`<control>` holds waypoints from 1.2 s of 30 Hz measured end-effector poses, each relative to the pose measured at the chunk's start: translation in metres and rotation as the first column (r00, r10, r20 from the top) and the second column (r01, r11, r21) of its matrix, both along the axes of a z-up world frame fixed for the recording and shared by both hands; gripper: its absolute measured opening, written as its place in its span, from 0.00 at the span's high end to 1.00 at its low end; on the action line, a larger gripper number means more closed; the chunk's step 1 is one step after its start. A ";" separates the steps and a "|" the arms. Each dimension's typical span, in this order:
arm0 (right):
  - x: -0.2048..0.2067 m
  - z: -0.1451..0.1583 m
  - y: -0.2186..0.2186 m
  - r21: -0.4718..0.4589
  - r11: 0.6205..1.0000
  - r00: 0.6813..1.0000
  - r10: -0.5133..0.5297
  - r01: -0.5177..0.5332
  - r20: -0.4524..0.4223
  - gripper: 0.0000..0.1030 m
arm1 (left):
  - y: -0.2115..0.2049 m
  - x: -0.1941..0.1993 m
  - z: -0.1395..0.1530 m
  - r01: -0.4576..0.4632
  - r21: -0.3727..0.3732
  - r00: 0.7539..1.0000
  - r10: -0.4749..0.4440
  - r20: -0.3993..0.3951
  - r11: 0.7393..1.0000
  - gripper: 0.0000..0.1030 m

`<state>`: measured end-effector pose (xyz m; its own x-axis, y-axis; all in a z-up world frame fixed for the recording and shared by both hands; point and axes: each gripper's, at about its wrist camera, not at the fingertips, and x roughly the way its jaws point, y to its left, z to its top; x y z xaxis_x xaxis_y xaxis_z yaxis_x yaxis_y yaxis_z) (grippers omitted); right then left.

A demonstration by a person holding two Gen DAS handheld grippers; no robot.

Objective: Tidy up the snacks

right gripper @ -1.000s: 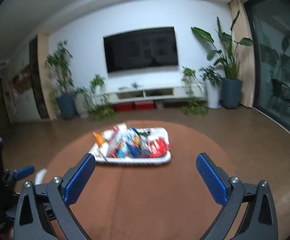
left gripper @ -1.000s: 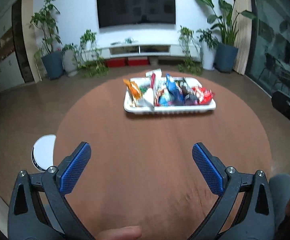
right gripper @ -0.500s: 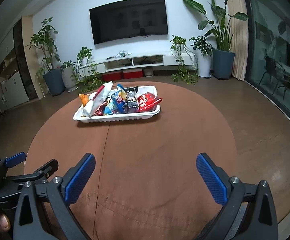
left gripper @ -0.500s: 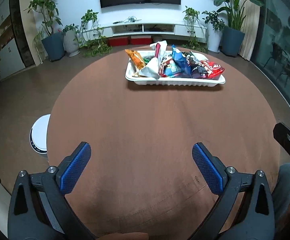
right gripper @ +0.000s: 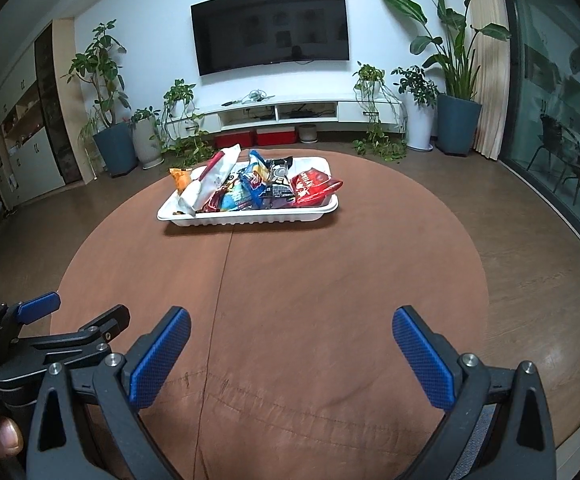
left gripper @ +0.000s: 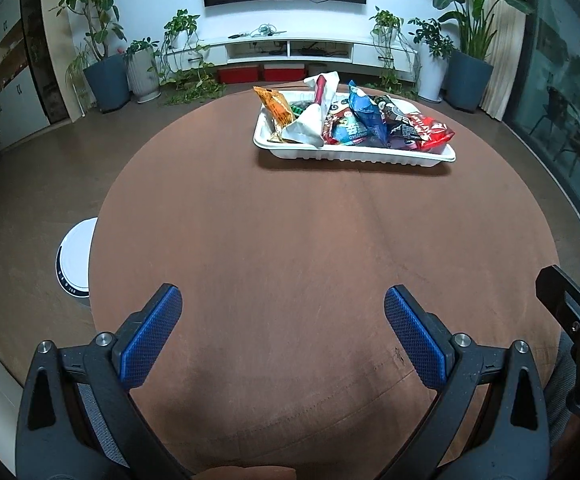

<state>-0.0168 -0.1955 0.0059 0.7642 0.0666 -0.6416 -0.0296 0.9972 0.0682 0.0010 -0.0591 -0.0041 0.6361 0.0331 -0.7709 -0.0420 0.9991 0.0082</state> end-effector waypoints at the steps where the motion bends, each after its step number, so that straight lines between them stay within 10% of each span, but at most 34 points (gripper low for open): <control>1: 0.000 0.000 0.000 -0.001 1.000 1.000 0.000 0.000 -0.001 0.00 | 0.000 0.000 0.000 0.001 0.000 1.000 -0.001 0.000 1.000 0.00; 36: 0.005 -0.007 0.001 -0.002 1.000 0.999 0.004 -0.004 -0.035 0.00 | -0.004 0.001 -0.003 0.012 0.002 1.000 -0.012 0.003 1.000 0.00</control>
